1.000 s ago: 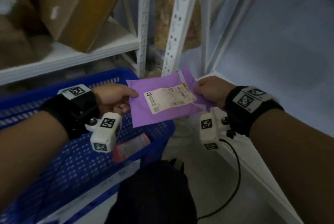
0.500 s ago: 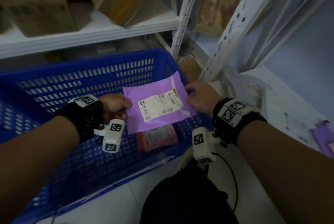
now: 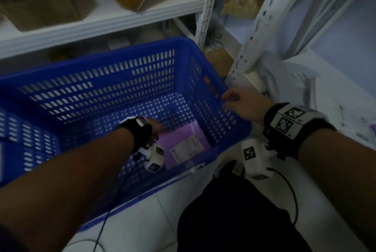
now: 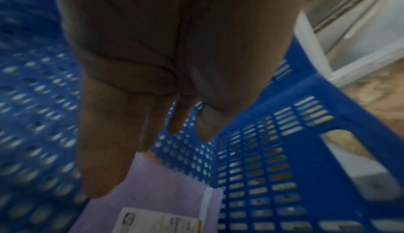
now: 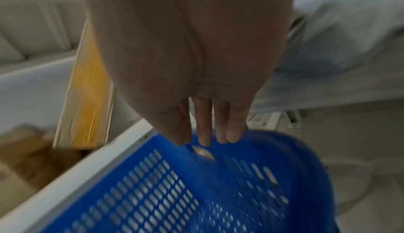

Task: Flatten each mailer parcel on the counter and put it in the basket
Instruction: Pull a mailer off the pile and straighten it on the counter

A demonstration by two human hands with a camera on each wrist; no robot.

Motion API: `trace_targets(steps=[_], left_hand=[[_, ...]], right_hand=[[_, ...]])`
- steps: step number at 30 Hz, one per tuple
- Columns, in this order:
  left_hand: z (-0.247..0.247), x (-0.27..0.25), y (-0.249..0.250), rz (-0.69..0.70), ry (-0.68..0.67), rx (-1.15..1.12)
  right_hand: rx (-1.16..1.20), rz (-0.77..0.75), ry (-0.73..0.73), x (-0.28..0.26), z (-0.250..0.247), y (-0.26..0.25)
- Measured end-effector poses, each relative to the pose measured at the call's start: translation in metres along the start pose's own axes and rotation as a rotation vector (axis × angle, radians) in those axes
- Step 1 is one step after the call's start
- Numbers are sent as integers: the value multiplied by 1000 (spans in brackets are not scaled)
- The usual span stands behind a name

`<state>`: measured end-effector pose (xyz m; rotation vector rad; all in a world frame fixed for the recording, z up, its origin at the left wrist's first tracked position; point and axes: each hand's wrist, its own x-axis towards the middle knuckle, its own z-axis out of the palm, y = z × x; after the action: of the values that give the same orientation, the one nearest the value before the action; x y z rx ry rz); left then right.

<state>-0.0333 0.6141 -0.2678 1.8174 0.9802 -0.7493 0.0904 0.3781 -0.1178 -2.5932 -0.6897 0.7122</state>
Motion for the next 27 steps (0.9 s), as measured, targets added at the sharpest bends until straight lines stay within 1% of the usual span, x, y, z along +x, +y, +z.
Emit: trace_targets(steps=[1, 3, 4, 6, 10, 12, 14, 16, 18, 20, 24, 27], left_hand=[[-3, -8, 13, 32, 4, 39], [-8, -34, 46, 106, 67, 107], [-8, -48, 62, 150, 67, 148], [-6, -72, 95, 226, 23, 267], [9, -115, 149, 332, -12, 311], [23, -143, 183, 401, -29, 356], [36, -170, 212, 474, -58, 354], [55, -199, 242, 552, -69, 360], [77, -225, 272, 627, -68, 393], [99, -245, 296, 673, -102, 397], [156, -267, 336, 753, -154, 479], [204, -270, 355, 799, -148, 485]], right_hand=[[32, -6, 16, -4, -5, 1], [87, -29, 62, -17, -22, 2], [90, -39, 88, -26, -31, 2], [73, -41, 139, -44, -51, 6], [74, 21, 244, -87, -94, 25], [35, 73, 258, -115, -118, 44], [-34, 144, 224, -139, -137, 65], [-75, 237, 198, -168, -153, 97], [-90, 338, 218, -200, -165, 133], [-87, 432, 238, -230, -172, 164], [10, 610, 293, -281, -172, 217], [139, 641, 317, -298, -160, 253]])
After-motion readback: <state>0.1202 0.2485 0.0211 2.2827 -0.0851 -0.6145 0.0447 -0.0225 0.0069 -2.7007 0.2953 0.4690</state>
